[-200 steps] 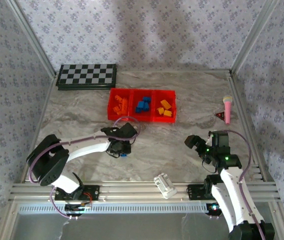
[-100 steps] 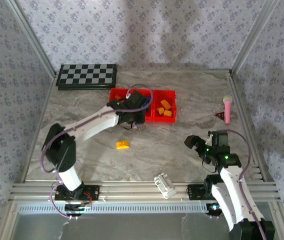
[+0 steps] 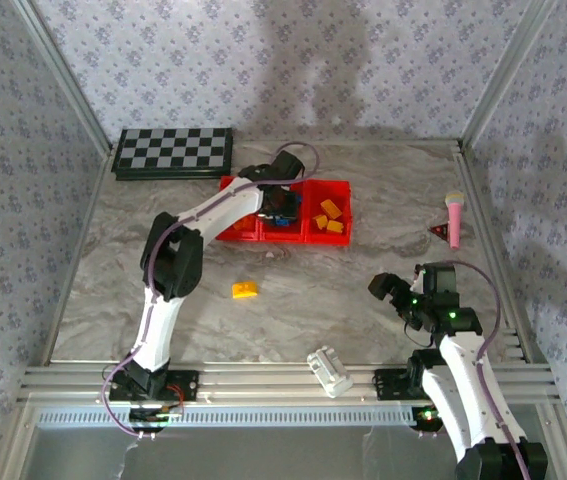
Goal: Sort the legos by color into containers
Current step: Place the lego in the container.
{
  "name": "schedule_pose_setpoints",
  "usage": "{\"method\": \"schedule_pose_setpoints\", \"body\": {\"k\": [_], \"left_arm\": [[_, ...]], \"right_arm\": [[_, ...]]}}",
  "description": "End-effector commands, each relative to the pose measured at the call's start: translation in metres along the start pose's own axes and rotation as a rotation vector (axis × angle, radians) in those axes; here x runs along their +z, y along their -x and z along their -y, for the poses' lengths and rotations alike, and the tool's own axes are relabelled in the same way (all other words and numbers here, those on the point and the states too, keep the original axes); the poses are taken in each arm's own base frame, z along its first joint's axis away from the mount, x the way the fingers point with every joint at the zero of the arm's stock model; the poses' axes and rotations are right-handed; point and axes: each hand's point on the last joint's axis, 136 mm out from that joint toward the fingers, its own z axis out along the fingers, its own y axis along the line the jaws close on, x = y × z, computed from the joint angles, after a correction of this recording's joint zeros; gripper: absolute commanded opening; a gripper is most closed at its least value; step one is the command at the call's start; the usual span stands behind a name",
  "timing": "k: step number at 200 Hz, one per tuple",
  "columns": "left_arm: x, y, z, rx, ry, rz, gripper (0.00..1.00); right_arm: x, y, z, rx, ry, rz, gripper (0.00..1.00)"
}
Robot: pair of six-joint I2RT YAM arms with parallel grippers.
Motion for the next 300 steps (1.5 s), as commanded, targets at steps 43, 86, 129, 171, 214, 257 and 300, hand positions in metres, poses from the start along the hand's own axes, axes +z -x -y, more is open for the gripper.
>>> {"method": "schedule_pose_setpoints", "body": {"k": [43,86,129,171,214,257,300], "left_arm": [[0.032,-0.003,-0.002,0.017,-0.014,-0.081,0.24],[0.024,0.002,0.002,0.026,-0.035,-0.055,0.59],[-0.019,0.017,0.008,0.040,-0.091,0.036,0.72],[-0.068,0.027,0.020,0.063,-0.153,0.120,0.71],[-0.106,0.018,0.019,0.077,-0.176,0.160,0.63],[-0.117,-0.027,-0.013,0.071,-0.122,0.141,0.68],[-0.107,-0.094,-0.037,0.191,-0.145,0.064,0.78]], "right_arm": [[0.000,0.001,0.002,-0.005,-0.015,-0.010,1.00],[0.000,0.002,0.001,-0.007,-0.015,-0.006,1.00],[0.000,0.003,0.002,-0.006,-0.018,-0.002,1.00],[0.000,0.003,0.002,-0.006,-0.021,-0.001,1.00],[-0.002,0.005,0.000,-0.008,-0.013,0.006,1.00],[-0.002,0.005,0.000,-0.009,-0.012,0.007,1.00],[-0.002,0.005,0.000,-0.006,-0.014,0.002,1.00]]}}
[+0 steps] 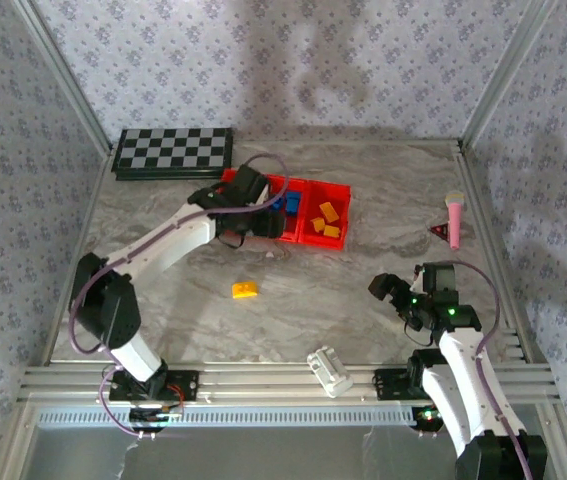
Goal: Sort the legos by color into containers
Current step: Place the lego in the container, then pick up the lego from the center of the table.
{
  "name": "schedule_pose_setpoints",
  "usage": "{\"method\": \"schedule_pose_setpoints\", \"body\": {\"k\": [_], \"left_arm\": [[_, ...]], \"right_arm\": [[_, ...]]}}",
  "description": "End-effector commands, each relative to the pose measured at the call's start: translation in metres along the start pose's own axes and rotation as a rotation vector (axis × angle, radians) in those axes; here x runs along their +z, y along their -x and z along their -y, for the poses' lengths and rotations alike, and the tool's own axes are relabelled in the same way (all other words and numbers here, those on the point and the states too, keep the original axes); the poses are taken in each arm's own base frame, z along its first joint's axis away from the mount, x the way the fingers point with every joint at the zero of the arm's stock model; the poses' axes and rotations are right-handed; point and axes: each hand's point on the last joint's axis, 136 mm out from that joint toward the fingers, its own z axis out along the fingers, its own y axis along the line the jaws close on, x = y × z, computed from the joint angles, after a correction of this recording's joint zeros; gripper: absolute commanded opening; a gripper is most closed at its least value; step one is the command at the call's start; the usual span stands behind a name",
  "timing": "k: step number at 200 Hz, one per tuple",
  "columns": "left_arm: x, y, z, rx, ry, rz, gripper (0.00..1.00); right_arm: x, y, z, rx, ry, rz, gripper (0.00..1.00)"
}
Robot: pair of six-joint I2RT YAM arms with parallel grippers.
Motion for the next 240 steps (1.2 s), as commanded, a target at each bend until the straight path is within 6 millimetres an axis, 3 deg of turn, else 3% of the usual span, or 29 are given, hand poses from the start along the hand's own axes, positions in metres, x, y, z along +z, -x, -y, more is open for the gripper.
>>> {"method": "schedule_pose_setpoints", "body": {"k": [1,10,13,17,33,56,83,98,127,143,151,170,205,240], "left_arm": [[-0.002,-0.029,-0.002,0.103,-0.040,-0.022,0.78],[-0.002,-0.040,-0.002,0.160,-0.063,-0.030,0.83],[-0.004,-0.044,-0.001,0.185,-0.071,-0.030,0.95],[-0.005,-0.047,-0.001,0.218,-0.075,-0.023,0.99],[-0.007,-0.062,0.003,0.351,-0.090,-0.016,1.00],[-0.003,-0.068,0.017,0.478,-0.070,-0.023,1.00],[0.017,-0.099,0.023,0.858,0.038,-0.074,1.00],[0.025,-0.113,0.017,1.002,0.088,-0.085,1.00],[0.026,-0.132,0.013,1.045,0.019,-0.185,1.00],[0.017,-0.145,0.014,1.093,-0.065,-0.236,1.00],[0.010,-0.159,0.008,1.135,-0.107,-0.292,1.00],[-0.001,-0.171,-0.006,1.228,-0.131,-0.338,1.00],[-0.008,-0.165,-0.032,1.193,-0.167,-0.352,0.99],[0.003,-0.160,-0.046,1.146,-0.176,-0.397,0.96]], "right_arm": [[-0.004,0.006,-0.004,-0.020,0.002,0.016,1.00],[-0.004,0.006,-0.004,-0.019,0.001,0.015,1.00],[-0.004,0.005,-0.004,-0.019,0.002,0.014,1.00],[-0.004,0.005,-0.003,-0.019,0.000,0.012,1.00],[-0.002,0.011,-0.007,-0.027,0.015,0.033,1.00],[0.001,0.012,-0.007,-0.028,0.017,0.027,1.00],[0.001,0.014,-0.011,-0.035,0.030,0.030,1.00],[0.001,0.015,-0.011,-0.071,0.027,0.034,1.00],[0.007,0.011,-0.007,-0.090,0.023,0.015,1.00],[0.010,0.007,-0.004,-0.087,0.026,-0.004,1.00],[0.012,0.006,-0.003,-0.087,0.026,-0.006,1.00],[0.013,0.003,-0.001,-0.084,0.029,-0.016,1.00],[0.014,0.005,-0.002,-0.088,0.035,-0.009,1.00],[0.013,0.006,-0.004,-0.091,0.039,-0.011,1.00]]}}
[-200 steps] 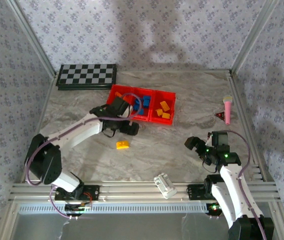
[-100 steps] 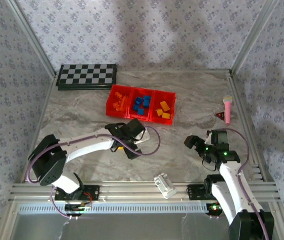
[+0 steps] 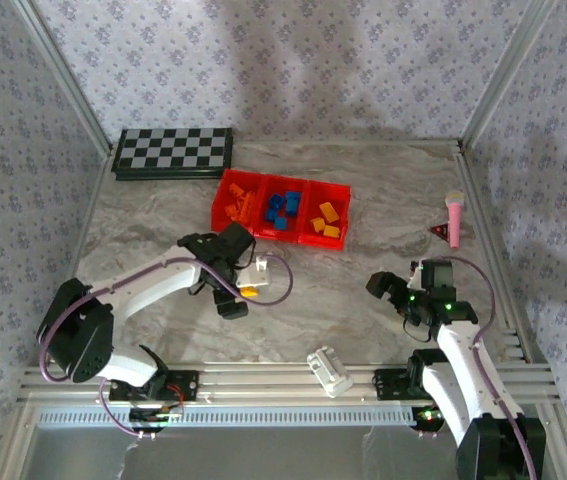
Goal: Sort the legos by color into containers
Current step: Pick up the lego from the center of the table.
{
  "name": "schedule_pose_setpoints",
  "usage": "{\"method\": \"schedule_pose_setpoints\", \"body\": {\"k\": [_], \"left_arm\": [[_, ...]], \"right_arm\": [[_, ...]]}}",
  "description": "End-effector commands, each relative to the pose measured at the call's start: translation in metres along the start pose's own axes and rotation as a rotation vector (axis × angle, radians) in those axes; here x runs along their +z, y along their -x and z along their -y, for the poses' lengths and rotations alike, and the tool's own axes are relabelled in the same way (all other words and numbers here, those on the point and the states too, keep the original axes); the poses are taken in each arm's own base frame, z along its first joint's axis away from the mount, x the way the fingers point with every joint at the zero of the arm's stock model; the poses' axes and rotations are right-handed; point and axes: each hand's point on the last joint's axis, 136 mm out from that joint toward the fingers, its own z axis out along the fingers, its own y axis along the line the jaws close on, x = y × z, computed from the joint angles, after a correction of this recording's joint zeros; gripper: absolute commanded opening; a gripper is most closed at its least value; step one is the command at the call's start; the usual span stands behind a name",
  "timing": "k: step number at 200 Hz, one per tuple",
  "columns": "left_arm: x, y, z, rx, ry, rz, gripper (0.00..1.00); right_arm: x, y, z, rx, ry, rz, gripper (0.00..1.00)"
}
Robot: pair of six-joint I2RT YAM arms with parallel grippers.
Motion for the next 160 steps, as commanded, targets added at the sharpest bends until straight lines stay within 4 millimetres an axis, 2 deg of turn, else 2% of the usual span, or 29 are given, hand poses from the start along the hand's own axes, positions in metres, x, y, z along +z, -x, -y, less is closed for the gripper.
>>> {"method": "schedule_pose_setpoints", "body": {"k": [1,13,55,88,160], "left_arm": [[0.005,-0.006,0.005,0.053,-0.071,-0.029,0.96],[0.013,-0.012,0.003,0.058,-0.079,-0.071,0.95],[0.032,-0.012,-0.013,0.074,-0.032,-0.113,0.94],[0.035,-0.011,-0.022,0.061,-0.025,-0.108,0.94],[0.046,0.000,-0.026,0.071,-0.057,-0.107,0.88]], "right_arm": [[0.000,-0.001,-0.001,-0.020,0.013,-0.011,1.00],[-0.001,-0.001,-0.002,-0.024,0.014,-0.010,1.00],[-0.002,-0.002,-0.003,-0.021,0.030,0.000,1.00],[-0.002,-0.002,-0.003,-0.022,0.035,0.001,1.00],[-0.001,0.000,-0.001,-0.017,0.028,0.004,1.00]]}}
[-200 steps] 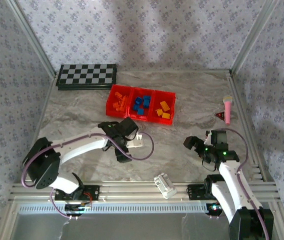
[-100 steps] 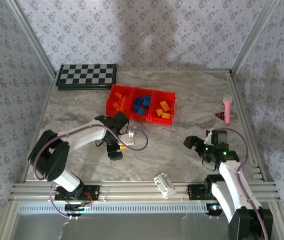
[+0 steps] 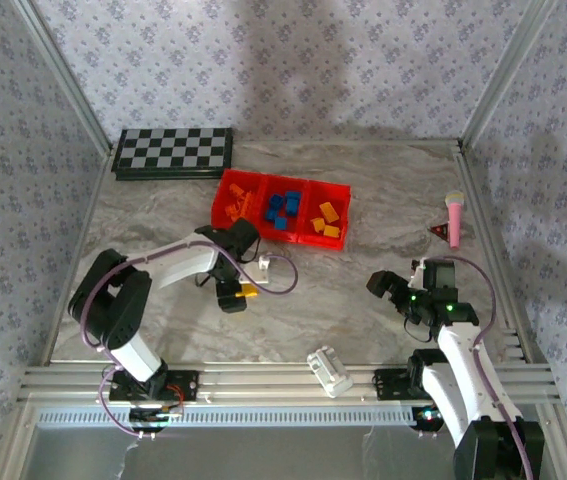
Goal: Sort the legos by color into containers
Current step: Pick up the lego from the center of the table.
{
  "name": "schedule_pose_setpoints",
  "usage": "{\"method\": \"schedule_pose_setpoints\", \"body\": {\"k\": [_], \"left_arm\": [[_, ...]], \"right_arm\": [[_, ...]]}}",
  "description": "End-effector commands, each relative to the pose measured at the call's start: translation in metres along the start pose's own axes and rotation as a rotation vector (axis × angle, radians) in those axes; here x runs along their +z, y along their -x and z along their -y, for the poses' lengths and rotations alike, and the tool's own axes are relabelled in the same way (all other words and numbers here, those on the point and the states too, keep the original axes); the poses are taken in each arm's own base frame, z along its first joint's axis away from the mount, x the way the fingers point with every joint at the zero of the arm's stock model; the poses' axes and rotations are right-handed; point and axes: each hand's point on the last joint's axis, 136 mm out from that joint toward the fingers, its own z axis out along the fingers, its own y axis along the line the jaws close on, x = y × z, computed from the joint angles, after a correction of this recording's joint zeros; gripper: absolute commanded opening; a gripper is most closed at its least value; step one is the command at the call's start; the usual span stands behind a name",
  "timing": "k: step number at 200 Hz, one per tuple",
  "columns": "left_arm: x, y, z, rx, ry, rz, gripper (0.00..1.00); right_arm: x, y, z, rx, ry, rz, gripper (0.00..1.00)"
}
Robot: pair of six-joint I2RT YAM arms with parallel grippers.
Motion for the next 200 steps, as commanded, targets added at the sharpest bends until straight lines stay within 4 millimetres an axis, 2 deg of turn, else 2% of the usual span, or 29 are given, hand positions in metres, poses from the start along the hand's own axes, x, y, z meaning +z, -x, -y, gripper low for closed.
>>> {"method": "schedule_pose_setpoints", "body": {"k": [1,78,109,154,165,183,200], "left_arm": [[-0.001,0.010,-0.004,0.022,-0.022,0.019,0.88],[0.023,0.010,0.001,0.022,-0.094,-0.032,0.72],[0.024,0.015,-0.001,0.011,-0.097,-0.020,0.67],[0.024,0.025,0.005,-0.009,-0.128,-0.008,0.55],[0.024,0.028,0.005,-0.010,-0.114,0.004,0.50],[0.019,0.035,0.000,-0.034,-0.080,0.029,0.33],[0.012,0.043,-0.007,-0.067,-0.041,0.062,0.30]], "right_arm": [[0.002,-0.003,0.002,-0.006,0.002,-0.010,1.00],[0.001,-0.001,0.003,-0.003,-0.004,-0.005,1.00],[0.001,0.000,0.004,0.000,-0.010,-0.003,1.00],[0.001,-0.001,0.004,0.002,-0.011,-0.006,1.00],[0.001,-0.001,0.004,0.003,-0.009,-0.005,1.00],[0.002,0.000,0.004,0.003,-0.009,-0.003,1.00],[0.002,0.000,0.004,0.002,-0.009,-0.004,1.00]]}}
